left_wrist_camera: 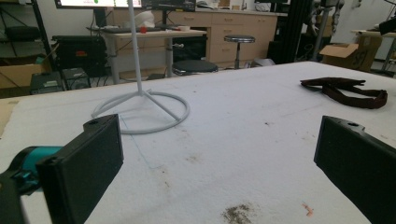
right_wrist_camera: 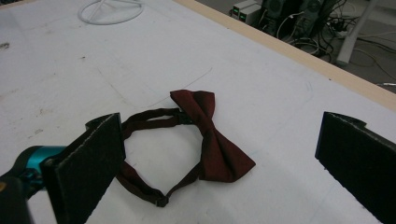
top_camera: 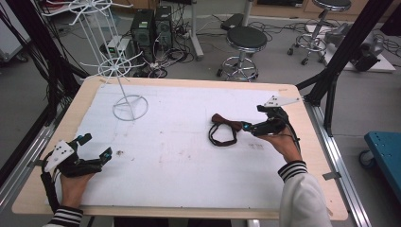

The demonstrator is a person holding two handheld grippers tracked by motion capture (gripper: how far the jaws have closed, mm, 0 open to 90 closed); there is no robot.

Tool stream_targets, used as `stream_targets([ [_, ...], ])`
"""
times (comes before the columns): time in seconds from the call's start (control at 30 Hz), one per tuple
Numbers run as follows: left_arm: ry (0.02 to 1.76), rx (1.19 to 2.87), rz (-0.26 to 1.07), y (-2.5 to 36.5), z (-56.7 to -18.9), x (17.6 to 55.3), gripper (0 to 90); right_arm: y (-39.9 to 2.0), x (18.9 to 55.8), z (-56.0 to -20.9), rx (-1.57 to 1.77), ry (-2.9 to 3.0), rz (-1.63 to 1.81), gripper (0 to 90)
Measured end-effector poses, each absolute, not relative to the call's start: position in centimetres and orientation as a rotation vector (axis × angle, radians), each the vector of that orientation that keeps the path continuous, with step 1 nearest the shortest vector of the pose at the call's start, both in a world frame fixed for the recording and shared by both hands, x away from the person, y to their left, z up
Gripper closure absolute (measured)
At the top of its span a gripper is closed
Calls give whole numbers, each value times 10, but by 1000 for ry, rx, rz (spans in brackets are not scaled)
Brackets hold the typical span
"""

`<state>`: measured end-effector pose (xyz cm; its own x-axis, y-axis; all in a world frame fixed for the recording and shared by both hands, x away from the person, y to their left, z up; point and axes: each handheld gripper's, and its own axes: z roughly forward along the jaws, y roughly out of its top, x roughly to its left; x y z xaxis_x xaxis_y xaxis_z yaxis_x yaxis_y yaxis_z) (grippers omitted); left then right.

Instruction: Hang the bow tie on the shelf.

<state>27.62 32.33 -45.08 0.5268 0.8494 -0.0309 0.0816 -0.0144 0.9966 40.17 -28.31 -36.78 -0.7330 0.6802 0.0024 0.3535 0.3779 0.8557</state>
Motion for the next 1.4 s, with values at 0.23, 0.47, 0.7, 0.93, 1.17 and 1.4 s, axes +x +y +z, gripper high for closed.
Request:
stream_targets([
  [0.23, 849, 1476, 744, 323, -451, 276, 17, -273, 420, -365, 880, 2397, 1208, 8],
  [0.47, 851, 1477, 746, 323, -451, 276, 18, -271, 433, -369, 875, 2445, 1160, 8],
  [0.7, 852, 1476, 747, 323, -451, 276, 18, -261, 439, -382, 820, 2529, 1080, 8],
  [0.93, 849, 1482, 751, 323, -451, 276, 17, -250, 445, -394, 811, 2574, 994, 8],
  [1.17, 850, 1479, 751, 323, -451, 276, 17, -246, 449, -401, 817, 2583, 940, 9],
  [1.4, 851, 1480, 753, 323, -451, 276, 18, -245, 451, -406, 819, 2606, 879, 9],
])
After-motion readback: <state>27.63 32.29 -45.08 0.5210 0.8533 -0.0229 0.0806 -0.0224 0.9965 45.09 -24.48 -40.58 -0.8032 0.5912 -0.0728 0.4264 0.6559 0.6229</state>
